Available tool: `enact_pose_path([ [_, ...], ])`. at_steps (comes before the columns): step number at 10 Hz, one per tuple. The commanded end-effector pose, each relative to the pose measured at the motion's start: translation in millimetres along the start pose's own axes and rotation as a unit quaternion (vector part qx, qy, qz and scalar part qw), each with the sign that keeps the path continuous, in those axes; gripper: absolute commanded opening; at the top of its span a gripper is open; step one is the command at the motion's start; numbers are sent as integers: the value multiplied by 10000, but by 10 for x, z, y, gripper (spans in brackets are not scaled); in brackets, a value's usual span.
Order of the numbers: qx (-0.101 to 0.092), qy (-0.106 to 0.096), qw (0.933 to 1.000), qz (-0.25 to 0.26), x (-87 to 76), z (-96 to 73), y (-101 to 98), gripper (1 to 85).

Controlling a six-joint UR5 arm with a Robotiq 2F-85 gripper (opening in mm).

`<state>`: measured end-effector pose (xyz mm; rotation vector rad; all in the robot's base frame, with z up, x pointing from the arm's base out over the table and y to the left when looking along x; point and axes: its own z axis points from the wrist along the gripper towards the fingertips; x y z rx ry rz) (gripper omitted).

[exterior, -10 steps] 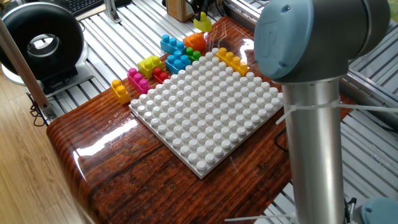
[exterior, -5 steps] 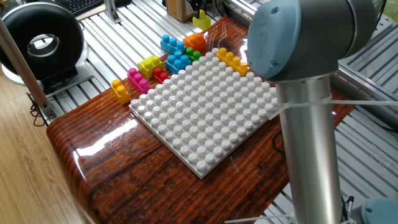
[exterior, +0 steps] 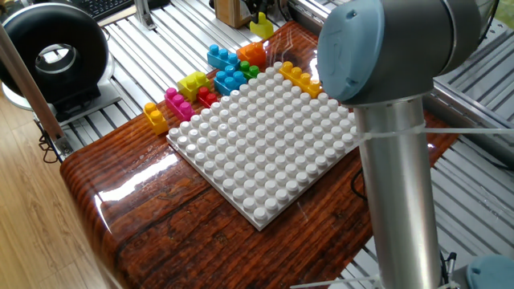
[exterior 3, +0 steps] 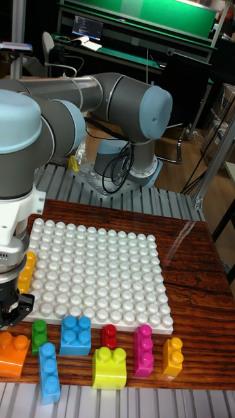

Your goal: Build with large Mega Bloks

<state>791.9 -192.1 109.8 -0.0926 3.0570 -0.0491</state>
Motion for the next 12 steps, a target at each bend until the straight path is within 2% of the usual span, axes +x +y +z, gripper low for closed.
enact_pose_path([
  [1,-22,-24,9998,184,-8,-10,0,10],
  [3,16,-32,9995,303,-11,-10,-20,10],
  [4,40,-101,9992,377,-40,-4,-29,10],
  [5,-12,-133,9993,358,-59,-4,-5,10],
  [8,91,-197,9995,217,-91,-4,-56,10],
  [10,119,-77,9999,25,-30,-3,-68,10],
  [11,9,-21,10000,-65,-1,-2,-11,10],
  [12,3,-28,9999,-110,-5,-2,-7,10],
])
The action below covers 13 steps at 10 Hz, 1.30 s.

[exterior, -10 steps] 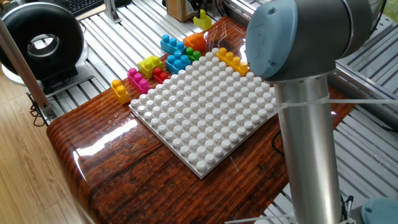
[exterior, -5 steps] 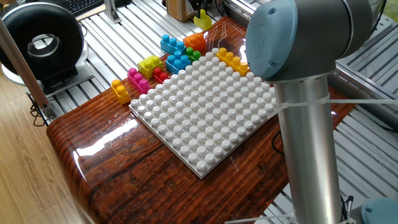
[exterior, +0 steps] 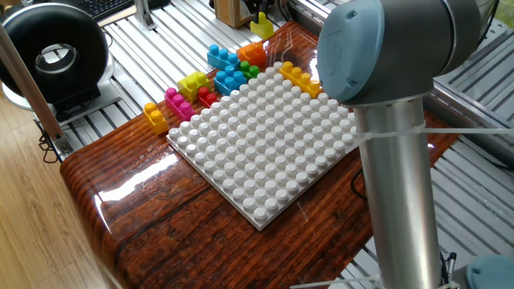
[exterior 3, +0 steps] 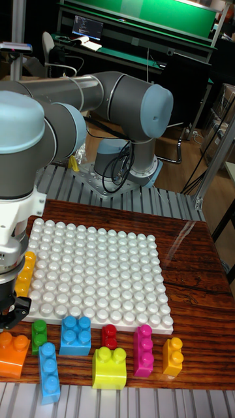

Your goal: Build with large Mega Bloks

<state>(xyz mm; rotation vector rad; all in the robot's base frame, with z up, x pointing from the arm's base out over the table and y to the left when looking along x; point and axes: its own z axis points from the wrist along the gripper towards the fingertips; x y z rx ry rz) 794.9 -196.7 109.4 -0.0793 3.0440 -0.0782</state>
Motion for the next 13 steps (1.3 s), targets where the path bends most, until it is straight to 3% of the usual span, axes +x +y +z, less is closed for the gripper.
enact_pose_path([
  [1,-21,28,9999,-164,20,-10,0,10],
  [3,-91,39,9994,-341,27,-11,36,10],
  [5,-90,-138,9989,-439,-65,-11,40,10],
  [7,-105,22,9994,-340,18,-11,44,10],
  [9,-156,112,9998,-106,439,-238,175,10],
  [12,-237,120,9993,261,758,-407,431,10],
  [13,-159,123,9992,355,845,-414,480,10],
])
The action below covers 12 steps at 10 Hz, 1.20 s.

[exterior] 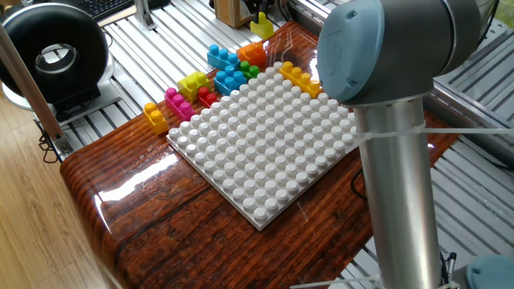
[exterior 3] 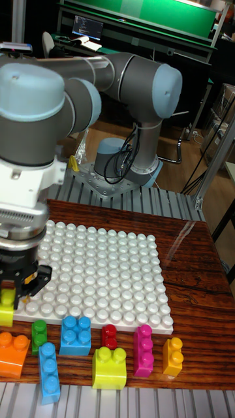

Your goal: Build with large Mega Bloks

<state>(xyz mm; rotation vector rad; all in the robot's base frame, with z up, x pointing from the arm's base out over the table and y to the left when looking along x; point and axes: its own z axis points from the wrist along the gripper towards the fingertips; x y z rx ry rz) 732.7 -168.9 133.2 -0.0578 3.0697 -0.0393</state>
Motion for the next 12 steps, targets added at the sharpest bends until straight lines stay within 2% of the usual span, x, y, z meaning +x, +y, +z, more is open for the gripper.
enact_pose_path([
  [1,-4,-2,9994,346,343,-77,226,10],
  [3,95,-96,9988,475,427,-4,298,10],
  [7,63,-105,9982,592,451,61,372,10],
  [10,149,-164,9990,385,418,63,330,10],
  [12,112,-59,9998,152,470,65,351,10],
])
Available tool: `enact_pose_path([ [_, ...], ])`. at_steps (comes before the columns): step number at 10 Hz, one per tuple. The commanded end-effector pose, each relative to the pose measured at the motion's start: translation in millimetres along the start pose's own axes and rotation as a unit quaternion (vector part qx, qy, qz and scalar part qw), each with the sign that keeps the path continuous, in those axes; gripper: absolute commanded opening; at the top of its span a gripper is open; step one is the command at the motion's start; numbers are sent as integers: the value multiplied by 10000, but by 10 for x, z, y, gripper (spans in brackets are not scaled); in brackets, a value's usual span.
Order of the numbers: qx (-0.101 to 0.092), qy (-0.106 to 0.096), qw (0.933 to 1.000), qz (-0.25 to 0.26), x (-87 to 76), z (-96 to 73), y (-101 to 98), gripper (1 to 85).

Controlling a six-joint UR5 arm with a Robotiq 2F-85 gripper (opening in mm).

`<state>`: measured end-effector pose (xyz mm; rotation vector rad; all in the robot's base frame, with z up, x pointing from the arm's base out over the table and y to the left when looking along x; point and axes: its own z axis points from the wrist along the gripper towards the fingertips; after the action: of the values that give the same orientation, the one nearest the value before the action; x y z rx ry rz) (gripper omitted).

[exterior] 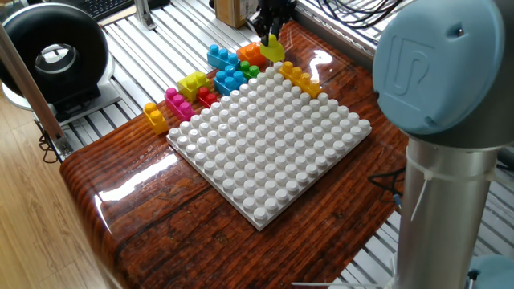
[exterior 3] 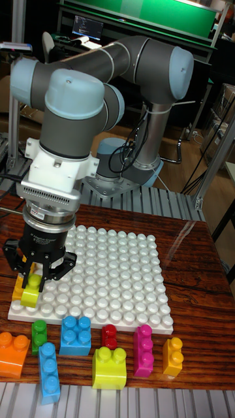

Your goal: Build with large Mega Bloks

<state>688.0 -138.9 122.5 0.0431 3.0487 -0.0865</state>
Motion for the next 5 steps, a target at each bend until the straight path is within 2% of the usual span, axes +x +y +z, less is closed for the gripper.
enact_pose_path([
  [1,-42,57,9997,-227,43,-4,22,10],
  [3,95,80,9994,-315,53,-4,-50,10],
  [4,73,118,9995,-274,73,-5,-39,10],
  [5,-33,133,9997,-197,82,-5,16,10],
])
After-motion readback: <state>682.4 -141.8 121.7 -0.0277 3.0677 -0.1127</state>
